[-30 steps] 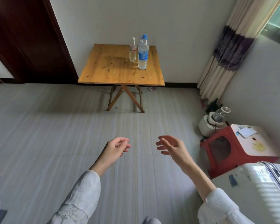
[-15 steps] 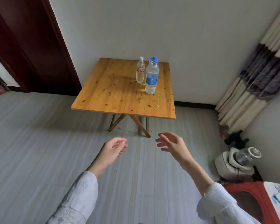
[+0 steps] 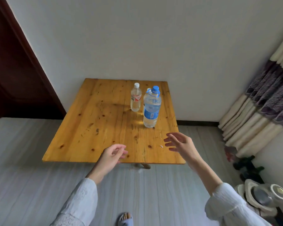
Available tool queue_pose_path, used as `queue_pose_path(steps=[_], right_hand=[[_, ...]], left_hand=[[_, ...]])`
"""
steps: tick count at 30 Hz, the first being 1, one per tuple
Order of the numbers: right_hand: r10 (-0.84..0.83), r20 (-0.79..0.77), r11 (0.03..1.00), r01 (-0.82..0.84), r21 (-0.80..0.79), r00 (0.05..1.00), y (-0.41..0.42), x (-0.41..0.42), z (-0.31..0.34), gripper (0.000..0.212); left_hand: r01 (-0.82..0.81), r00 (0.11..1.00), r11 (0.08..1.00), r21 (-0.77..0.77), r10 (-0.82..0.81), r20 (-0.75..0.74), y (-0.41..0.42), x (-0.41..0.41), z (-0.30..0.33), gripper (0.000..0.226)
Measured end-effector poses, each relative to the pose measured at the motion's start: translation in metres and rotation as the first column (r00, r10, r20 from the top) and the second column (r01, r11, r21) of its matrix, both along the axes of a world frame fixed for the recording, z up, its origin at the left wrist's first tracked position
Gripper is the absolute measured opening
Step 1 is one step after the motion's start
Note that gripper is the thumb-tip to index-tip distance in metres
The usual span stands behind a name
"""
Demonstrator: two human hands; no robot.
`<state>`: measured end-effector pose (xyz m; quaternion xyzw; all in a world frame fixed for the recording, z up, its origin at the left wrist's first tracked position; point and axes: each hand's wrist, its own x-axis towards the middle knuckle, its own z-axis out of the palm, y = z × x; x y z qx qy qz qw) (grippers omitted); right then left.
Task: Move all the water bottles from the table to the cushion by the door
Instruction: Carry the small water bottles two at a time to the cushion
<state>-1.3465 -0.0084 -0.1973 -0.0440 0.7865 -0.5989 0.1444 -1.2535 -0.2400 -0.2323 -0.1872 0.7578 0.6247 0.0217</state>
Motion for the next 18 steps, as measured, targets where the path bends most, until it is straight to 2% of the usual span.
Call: queue_pose_path(steps=[6, 11, 18], right_hand=[[-0.077, -0.074, 0.997, 0.078, 0.012, 0.994, -0.026, -0.101, 0.017, 0.019], [-0.137, -0.074, 0.99, 0.139, 0.013, 0.988, -0.031, -0.178, 0.013, 0.02], [-0.081, -0.058, 0.996, 0.082, 0.025, 0.995, -0.054, -0.295, -0.006, 0.02]], left_hand=[[0.037, 0.998, 0.998, -0.045, -0.039, -0.045, -0.046, -0.108, 0.012, 0.017], [0.052, 0.998, 0.997, -0.055, -0.053, -0.018, -0.065, -0.169, -0.003, 0.017], [-0.026, 1.0, 0.997, -0.079, 0.026, -0.004, -0.079, -0.265, -0.018, 0.021]])
